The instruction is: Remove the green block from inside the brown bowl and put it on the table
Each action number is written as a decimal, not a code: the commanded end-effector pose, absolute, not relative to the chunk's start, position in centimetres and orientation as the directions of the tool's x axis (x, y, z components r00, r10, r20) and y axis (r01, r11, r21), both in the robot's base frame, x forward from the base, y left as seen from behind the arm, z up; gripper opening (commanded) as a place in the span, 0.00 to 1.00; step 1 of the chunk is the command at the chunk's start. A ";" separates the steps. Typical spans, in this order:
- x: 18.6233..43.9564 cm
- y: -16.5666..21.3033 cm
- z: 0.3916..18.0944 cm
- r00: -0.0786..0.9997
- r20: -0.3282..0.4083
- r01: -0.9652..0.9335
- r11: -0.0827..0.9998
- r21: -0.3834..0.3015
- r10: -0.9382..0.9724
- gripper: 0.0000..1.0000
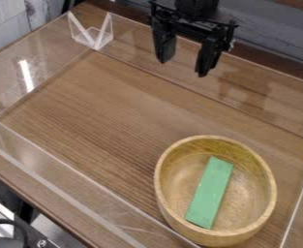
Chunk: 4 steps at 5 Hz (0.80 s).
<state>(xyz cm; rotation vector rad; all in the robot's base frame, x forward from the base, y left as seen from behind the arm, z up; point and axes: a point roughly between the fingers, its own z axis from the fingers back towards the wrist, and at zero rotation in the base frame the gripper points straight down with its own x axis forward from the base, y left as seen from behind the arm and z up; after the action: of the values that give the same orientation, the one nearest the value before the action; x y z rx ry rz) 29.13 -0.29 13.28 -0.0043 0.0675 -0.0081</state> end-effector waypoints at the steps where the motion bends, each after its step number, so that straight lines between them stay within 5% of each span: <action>1: 27.4 -1.9 12.6 0.995 -0.100 -0.028 0.999 -0.018 0.026 1.00; 4: 20.2 -10.7 10.5 0.993 -0.085 -0.089 0.995 -0.043 0.085 1.00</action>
<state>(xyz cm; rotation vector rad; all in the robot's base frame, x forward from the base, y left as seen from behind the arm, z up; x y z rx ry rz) 19.71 -10.69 9.29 -0.0218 0.1324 0.0766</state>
